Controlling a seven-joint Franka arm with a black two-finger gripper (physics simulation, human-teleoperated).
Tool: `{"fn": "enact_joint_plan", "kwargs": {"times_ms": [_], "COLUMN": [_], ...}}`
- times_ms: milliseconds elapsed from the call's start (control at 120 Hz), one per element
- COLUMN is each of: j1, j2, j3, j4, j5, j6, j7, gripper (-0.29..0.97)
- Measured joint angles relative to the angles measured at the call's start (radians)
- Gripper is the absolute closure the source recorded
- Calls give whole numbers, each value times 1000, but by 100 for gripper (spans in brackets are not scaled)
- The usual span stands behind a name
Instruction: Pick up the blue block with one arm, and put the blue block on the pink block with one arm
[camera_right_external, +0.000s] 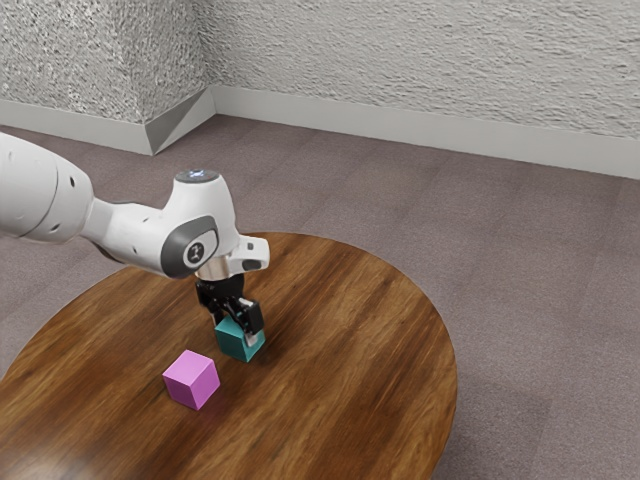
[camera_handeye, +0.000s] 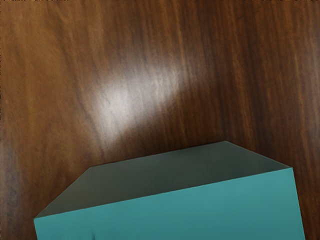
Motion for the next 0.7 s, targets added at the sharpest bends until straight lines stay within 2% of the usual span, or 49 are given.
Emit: {"fn": "enact_joint_plan", "kwargs": {"times_ms": [383, 542, 700], "j1": [0, 1, 11], "j2": [-14, -104, -278], "j3": [0, -1, -5], "j4": [-5, -52, -146], "j5": [1, 3, 1], "j6": [7, 5, -9], "j7": [-4, -11, -19], "gripper": [29, 34, 34]}}
